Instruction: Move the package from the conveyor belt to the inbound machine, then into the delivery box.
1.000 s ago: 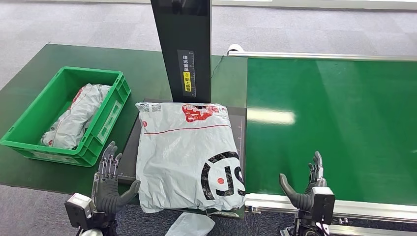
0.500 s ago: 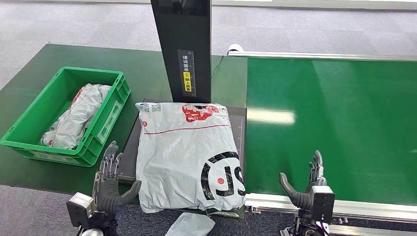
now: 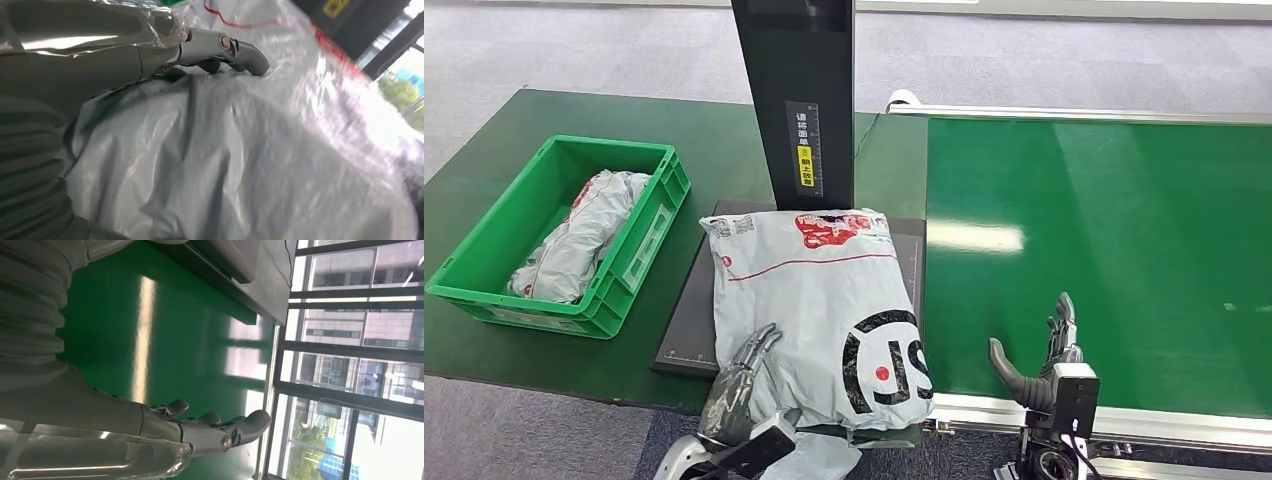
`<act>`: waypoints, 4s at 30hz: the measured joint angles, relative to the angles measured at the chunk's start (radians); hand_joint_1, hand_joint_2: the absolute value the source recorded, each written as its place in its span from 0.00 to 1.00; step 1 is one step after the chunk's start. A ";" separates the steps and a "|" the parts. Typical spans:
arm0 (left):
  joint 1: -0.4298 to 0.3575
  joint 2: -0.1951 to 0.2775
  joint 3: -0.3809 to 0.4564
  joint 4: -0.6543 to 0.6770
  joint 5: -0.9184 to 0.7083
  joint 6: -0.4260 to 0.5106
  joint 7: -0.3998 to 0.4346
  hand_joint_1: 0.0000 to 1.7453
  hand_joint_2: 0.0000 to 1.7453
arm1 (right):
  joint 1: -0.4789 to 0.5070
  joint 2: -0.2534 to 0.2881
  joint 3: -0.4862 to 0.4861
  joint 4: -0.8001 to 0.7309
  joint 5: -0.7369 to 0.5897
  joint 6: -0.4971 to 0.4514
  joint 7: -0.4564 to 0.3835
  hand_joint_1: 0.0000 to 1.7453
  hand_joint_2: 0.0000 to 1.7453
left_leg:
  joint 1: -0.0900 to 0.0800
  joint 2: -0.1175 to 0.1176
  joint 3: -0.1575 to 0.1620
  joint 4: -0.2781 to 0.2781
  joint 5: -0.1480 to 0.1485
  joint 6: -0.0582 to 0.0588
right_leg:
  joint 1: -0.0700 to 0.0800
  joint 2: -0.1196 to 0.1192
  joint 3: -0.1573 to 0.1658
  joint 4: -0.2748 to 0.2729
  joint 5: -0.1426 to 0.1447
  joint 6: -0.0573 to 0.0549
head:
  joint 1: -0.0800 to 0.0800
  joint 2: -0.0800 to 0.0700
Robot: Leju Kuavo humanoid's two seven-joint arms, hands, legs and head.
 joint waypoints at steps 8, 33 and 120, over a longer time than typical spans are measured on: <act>-0.105 -0.014 -0.060 0.202 -0.113 0.116 0.067 0.50 1.00 | 0.008 0.006 -0.001 0.003 0.002 -0.009 0.000 0.00 1.00 | 0.000 -0.001 0.001 0.000 0.000 0.000 | 0.000 -0.002 0.002 0.000 0.000 0.000 | 0.000 0.000; -0.035 0.081 0.027 0.000 0.315 -0.530 -0.183 1.00 1.00 | 0.070 0.014 -0.006 -0.030 0.020 0.004 0.000 0.00 1.00 | -0.001 -0.004 0.007 -0.001 -0.001 0.002 | -0.001 -0.004 0.009 0.000 -0.003 0.002 | 0.000 0.000; -0.569 0.381 0.501 0.420 0.270 0.104 -0.080 1.00 1.00 | 0.272 0.045 -0.094 -0.261 0.072 0.073 0.000 0.00 1.00 | 0.000 0.000 0.001 0.000 0.000 0.002 | 0.000 -0.001 0.001 0.001 -0.002 0.001 | 0.000 0.000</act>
